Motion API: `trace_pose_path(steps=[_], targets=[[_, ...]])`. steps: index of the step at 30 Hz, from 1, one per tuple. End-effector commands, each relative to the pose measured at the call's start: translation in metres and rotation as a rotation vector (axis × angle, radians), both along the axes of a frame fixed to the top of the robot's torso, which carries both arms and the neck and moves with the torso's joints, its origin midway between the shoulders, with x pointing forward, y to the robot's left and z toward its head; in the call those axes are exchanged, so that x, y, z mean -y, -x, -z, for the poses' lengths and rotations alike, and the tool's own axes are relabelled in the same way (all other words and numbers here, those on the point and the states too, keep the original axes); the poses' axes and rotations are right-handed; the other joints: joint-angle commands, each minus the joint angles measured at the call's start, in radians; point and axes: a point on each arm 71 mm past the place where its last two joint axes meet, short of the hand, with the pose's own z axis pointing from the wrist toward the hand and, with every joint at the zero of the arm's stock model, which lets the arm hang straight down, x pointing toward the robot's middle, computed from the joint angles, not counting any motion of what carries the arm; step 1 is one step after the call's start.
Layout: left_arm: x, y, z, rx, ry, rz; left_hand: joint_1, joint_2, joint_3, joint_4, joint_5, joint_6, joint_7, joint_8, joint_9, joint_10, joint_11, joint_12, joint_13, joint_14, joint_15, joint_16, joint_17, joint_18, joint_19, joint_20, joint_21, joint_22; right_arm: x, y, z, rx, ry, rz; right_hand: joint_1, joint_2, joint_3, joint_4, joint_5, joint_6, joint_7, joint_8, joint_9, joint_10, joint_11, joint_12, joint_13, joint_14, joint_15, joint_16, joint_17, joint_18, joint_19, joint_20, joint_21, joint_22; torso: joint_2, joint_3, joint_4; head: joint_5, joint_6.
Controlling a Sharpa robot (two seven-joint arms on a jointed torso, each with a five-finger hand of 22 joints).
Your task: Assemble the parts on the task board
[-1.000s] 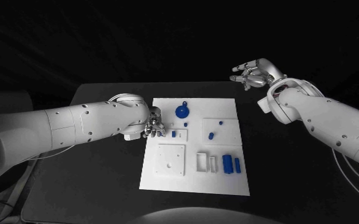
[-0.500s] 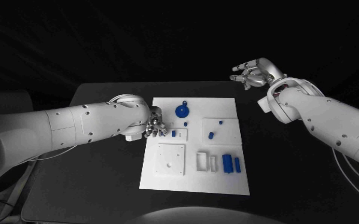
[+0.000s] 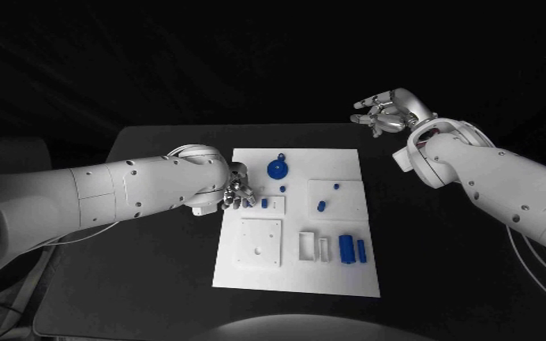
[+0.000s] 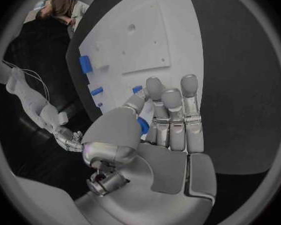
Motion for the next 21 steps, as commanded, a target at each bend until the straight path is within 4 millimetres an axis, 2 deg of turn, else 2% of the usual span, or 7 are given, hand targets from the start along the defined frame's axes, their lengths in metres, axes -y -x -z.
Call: trace_pose_path(steps=[1,21], targets=[[-0.0002,-0.0003,-0.0003,0.015,-0.007,0.004,0.004,0.012,0.067,-0.066,0.003,0.051,-0.061,0.006,0.0,-0.002,-0.006,0.002,0.0,0.003,-0.002,-0.003,0.002,-0.012,0.004,0.0,0.006,0.017,-0.0003,-0.0001,0.0001,-0.004,0.009,-0.007,0.001,-0.006,0.005,-0.001,0.003,0.002,0.005,-0.003,0.0,-0.005,0.001,0.001,0.0,-0.004,0.0,0.001,-0.001,0.009,0.007,0.001,-0.005,0.014,0.0,0.0001,0.0,0.001,0.0],[-0.0042,0.0011,0.0024,0.02,-0.037,0.003,0.005,0.011,0.066,-0.066,0.004,0.052,-0.061,0.006,-0.002,-0.001,-0.006,0.0,0.0,0.004,-0.003,-0.004,0.002,-0.011,0.005,0.0,0.006,0.017,-0.0008,-0.0003,0.002,-0.012,0.011,-0.009,0.0,-0.005,0.011,-0.004,0.001,0.003,0.005,-0.003,0.0,-0.005,0.0,0.002,0.0,-0.004,0.0,0.002,-0.001,0.009,0.007,0.001,-0.005,0.015,0.0,-0.0004,0.0001,0.0,-0.002]])
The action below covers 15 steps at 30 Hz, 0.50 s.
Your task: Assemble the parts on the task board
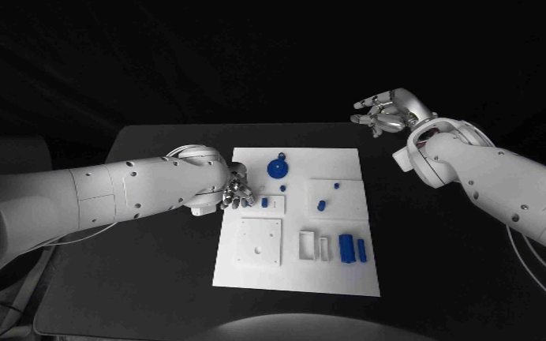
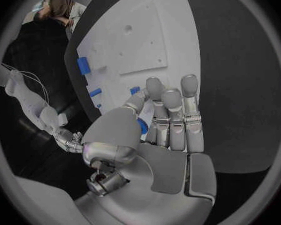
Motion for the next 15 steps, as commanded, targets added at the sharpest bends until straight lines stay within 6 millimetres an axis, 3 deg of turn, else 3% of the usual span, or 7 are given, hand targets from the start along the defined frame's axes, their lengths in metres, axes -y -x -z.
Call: trace_pose_path(steps=[1,15], targets=[[-0.0024,-0.0001,0.0008,0.01,-0.022,0.0,0.005,0.011,0.067,-0.064,0.004,0.052,-0.061,0.003,0.001,0.001,-0.008,0.0,0.0,0.004,-0.003,-0.004,0.001,-0.011,0.005,0.0,0.006,0.017,-0.0005,0.0,0.0007,-0.005,0.007,-0.007,0.0,-0.005,0.005,0.002,0.001,0.003,0.006,-0.003,0.0,-0.005,0.0,0.002,0.001,-0.004,0.0,0.002,-0.001,0.009,0.007,0.001,-0.005,0.015,0.0,0.0004,-0.0005,-0.001,0.001],[-0.0021,0.0001,0.0015,0.008,-0.026,0.0,0.005,0.011,0.067,-0.064,0.004,0.052,-0.061,0.003,0.001,0.001,-0.008,0.0,0.0,0.004,-0.003,-0.004,0.001,-0.011,0.005,0.0,0.006,0.017,-0.0005,0.0001,0.0011,-0.007,0.008,-0.008,0.0,-0.005,0.005,0.002,0.001,0.003,0.006,-0.003,0.0,-0.005,0.0,0.002,0.001,-0.004,0.0,0.002,-0.001,0.009,0.007,0.001,-0.005,0.015,0.0,0.0009,0.0002,0.0,-0.001]])
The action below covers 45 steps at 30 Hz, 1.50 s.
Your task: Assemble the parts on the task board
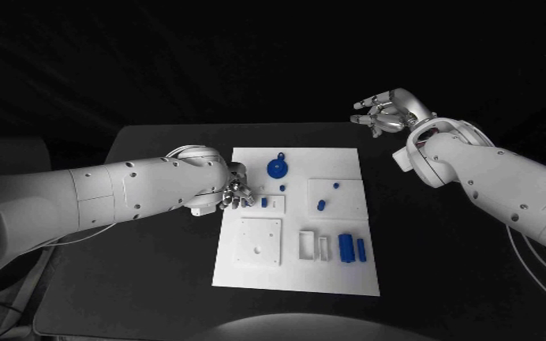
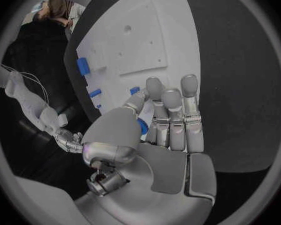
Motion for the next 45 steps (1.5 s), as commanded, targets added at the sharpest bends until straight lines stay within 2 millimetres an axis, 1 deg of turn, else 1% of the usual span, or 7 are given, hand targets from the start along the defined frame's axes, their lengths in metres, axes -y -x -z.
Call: trace_pose_path(steps=[1,7,11,22,27,39,45], targets=[[-0.0025,-0.0002,0.0012,0.002,-0.021,-0.004,0.005,0.011,0.067,-0.064,0.004,0.052,-0.061,0.006,0.001,0.001,-0.008,0.0,0.0,0.004,-0.003,-0.004,0.001,-0.011,0.005,0.0,0.006,0.017,-0.0014,0.0003,0.0005,-0.004,0.006,-0.009,0.0,-0.005,0.006,0.002,0.001,0.003,0.006,-0.003,0.0,-0.005,0.0,0.002,0.001,-0.004,0.0,0.002,-0.001,0.009,0.007,0.001,-0.005,0.015,0.0,0.0004,0.0009,0.001,-0.001],[-0.0014,0.0007,0.0015,-0.004,-0.022,0.0,0.004,0.011,0.066,-0.063,0.003,0.052,-0.061,0.005,-0.001,0.002,-0.008,-0.001,0.0,0.006,-0.003,-0.005,0.001,-0.011,0.006,0.0,0.006,0.017,-0.0029,0.0011,0.0009,-0.005,0.005,-0.013,0.0,-0.005,0.006,0.002,0.001,0.003,0.006,-0.003,0.0,-0.005,0.0,0.002,0.001,-0.004,0.0,0.002,-0.001,0.009,0.007,0.001,-0.005,0.015,0.0,-0.0002,-0.0004,0.002,-0.002],[-0.0006,0.0017,0.0017,-0.011,-0.021,0.002,0.004,0.01,0.066,-0.064,0.003,0.053,-0.062,0.006,-0.001,0.003,-0.008,-0.001,0.0,0.006,-0.003,-0.005,0.001,-0.011,0.006,0.0,0.006,0.017,-0.0027,0.0012,0.0013,-0.007,0.006,-0.013,-0.001,-0.006,0.009,-0.001,0.001,0.002,0.006,-0.003,0.0,-0.005,0.001,0.002,0.001,-0.005,0.0,0.002,-0.002,0.009,0.006,0.001,-0.005,0.015,0.0,0.0002,0.0001,0.001,-0.005],[0.0003,0.0029,0.0019,-0.019,-0.02,0.005,0.004,0.01,0.065,-0.064,0.003,0.053,-0.062,0.006,-0.001,0.003,-0.008,-0.001,0.0,0.006,-0.003,-0.005,0.001,-0.012,0.006,0.0,0.006,0.017,-0.002,0.0014,0.0028,-0.011,0.009,-0.011,-0.001,-0.006,0.009,-0.001,0.001,0.002,0.006,-0.003,0.0,-0.005,0.001,0.002,0.001,-0.005,0.0,0.002,-0.002,0.009,0.006,0.001,-0.005,0.015,0.0,0.0008,-0.0002,0.0,-0.006],[0.0003,0.0028,0.0021,-0.02,-0.021,0.006,0.004,0.01,0.065,-0.064,0.003,0.053,-0.062,0.006,-0.001,0.003,-0.008,-0.001,0.0,0.006,-0.003,-0.005,0.001,-0.012,0.006,0.0,0.006,0.017,-0.0014,0.0013,0.0029,-0.011,0.01,-0.008,-0.003,-0.006,0.01,-0.001,0.001,0.002,0.006,-0.004,0.0,-0.005,0.001,0.002,0.001,-0.004,0.0,0.002,-0.002,0.009,0.007,0.001,-0.005,0.015,0.0,0.0002,-0.0004,0.001,-0.005],[-0.0002,0.0005,0.0028,-0.019,-0.028,0.002,0.005,0.011,0.065,-0.064,0.003,0.052,-0.061,0.006,-0.002,0.004,-0.007,-0.002,0.0,0.006,-0.002,-0.005,0.002,-0.011,0.006,0.0,0.005,0.017,-0.0025,0.0016,0.0026,-0.01,0.009,-0.011,-0.003,-0.006,0.01,-0.001,0.001,0.002,0.006,-0.004,0.0,-0.005,0.001,0.002,0.001,-0.004,0.0,0.002,-0.002,0.009,0.007,0.001,-0.005,0.015,0.0,0.0005,-0.0005,0.002,-0.005],[0.002,0.0012,0.0073,-0.026,-0.03,0.003,0.005,0.009,0.064,-0.064,0.005,0.053,-0.062,0.007,-0.002,0.004,-0.008,-0.002,0.0,0.007,-0.003,-0.005,0.002,-0.011,0.006,0.0,0.006,0.017,-0.0027,0.0017,0.0026,-0.01,0.009,-0.012,-0.003,-0.006,0.01,-0.001,0.001,0.002,0.006,-0.004,0.0,-0.005,0.001,0.002,0.001,-0.004,0.0,0.002,-0.002,0.009,0.007,0.001,-0.005,0.015,0.0,0.0004,-0.0009,0.001,-0.005]])
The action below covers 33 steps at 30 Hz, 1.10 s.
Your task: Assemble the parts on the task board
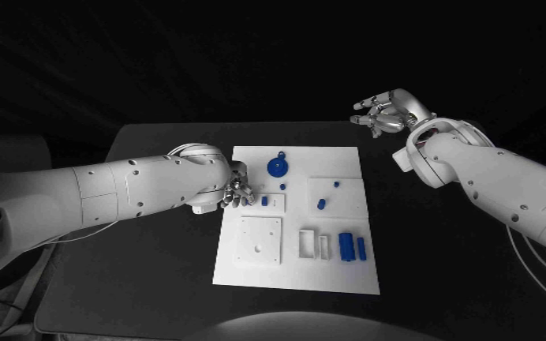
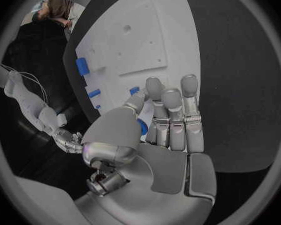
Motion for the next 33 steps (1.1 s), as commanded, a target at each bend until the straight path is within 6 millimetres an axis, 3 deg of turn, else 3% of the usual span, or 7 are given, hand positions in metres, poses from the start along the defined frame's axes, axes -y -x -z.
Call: trace_pose_path(steps=[1,11,33], targets=[[0.001,0.003,0.007,-0.021,-0.02,0.006,0.005,0.009,0.064,-0.058,0.005,0.053,-0.062,0.007,-0.001,-0.002,-0.006,-0.002,0.0,0.005,-0.004,-0.005,0.001,-0.011,0.007,0.0,0.006,0.017,-0.001,0.0,0.0,-0.002,0.006,-0.008,-0.003,-0.006,0.005,-0.001,0.001,0.0,0.007,-0.004,0.0,-0.005,0.001,0.002,0.001,-0.004,0.0,0.002,-0.001,0.009,0.007,0.001,-0.005,0.015,0.0,-0.0001,0.0001,-0.001,-0.001],[0.007,0.008,0.016,-0.038,-0.015,0.016,0.003,0.005,0.065,-0.059,0.015,0.055,-0.063,0.008,-0.002,0.001,-0.006,-0.003,0.0,0.007,-0.005,-0.005,0.001,-0.011,0.008,0.0,0.007,0.017,-0.001,0.001,0.001,-0.004,0.006,-0.008,-0.003,-0.006,0.005,-0.001,0.001,0.0,0.007,-0.004,0.0,-0.005,0.001,0.002,0.001,-0.004,0.0,0.002,-0.001,0.009,0.007,0.001,-0.005,0.015,0.0,0.0002,-0.0007,-0.004,-0.002],[0.009,0.009,0.017,-0.017,-0.013,0.009,-0.008,-0.009,0.065,-0.056,0.04,0.062,-0.067,0.015,-0.001,0.012,-0.01,-0.009,-0.002,0.018,-0.007,-0.009,0.001,-0.011,0.014,-0.003,0.01,0.016,-0.001,0.001,0.005,-0.012,0.007,-0.008,-0.003,-0.006,0.007,-0.002,0.001,0.001,0.007,-0.003,0.0,-0.005,0.001,0.002,0.0,-0.004,0.0,0.002,-0.001,0.009,0.007,0.001,-0.005,0.014,0.0,-0.0007,0.0004,-0.007,-0.001]])
